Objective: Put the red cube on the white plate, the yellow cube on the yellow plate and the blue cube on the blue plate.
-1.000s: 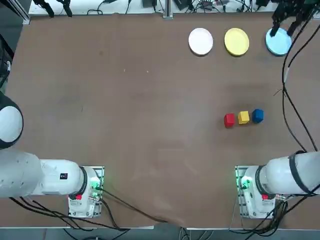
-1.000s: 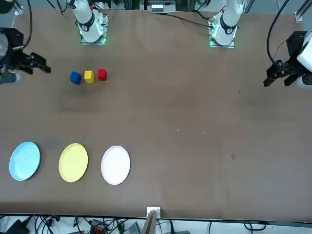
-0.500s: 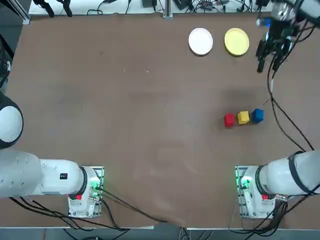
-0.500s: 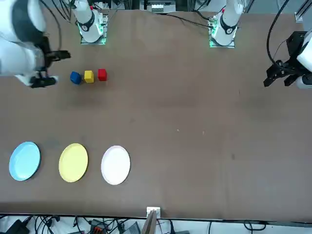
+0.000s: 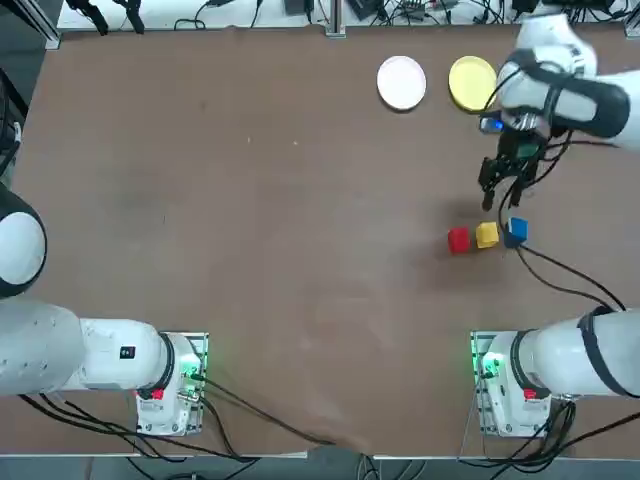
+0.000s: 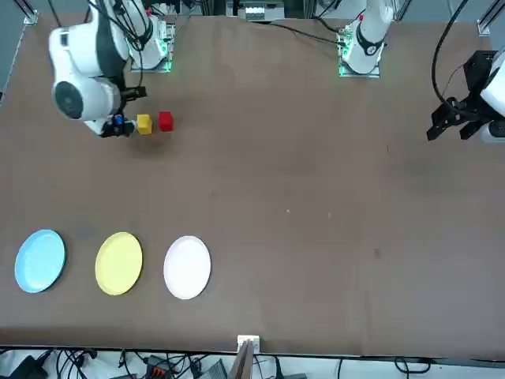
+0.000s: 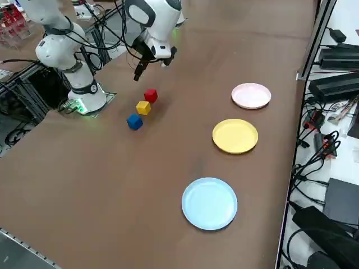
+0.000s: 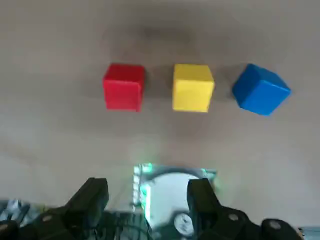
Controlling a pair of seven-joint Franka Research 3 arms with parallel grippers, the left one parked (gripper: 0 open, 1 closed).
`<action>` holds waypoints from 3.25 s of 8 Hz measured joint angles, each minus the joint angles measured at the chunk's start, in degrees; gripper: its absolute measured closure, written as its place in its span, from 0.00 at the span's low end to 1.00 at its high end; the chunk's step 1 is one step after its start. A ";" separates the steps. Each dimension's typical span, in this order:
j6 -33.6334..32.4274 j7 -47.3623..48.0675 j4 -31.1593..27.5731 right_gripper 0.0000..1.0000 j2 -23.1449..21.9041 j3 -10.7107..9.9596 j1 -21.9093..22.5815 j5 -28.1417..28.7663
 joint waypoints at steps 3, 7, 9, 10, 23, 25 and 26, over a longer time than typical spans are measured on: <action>13.87 7.08 -7.38 0.04 0.58 0.33 6.32 0.10; 29.95 7.11 -16.07 0.04 1.46 0.26 6.61 0.10; 35.03 8.41 -17.46 0.04 3.39 0.19 6.66 0.10; 36.06 9.25 -17.50 0.04 4.51 0.19 6.78 0.10; 16.52 10.24 33.87 0.31 25.50 -1.45 4.35 0.14; 14.35 8.19 53.56 0.31 42.30 -1.31 4.50 0.12; 15.23 7.28 60.95 0.31 48.66 -1.18 4.63 0.13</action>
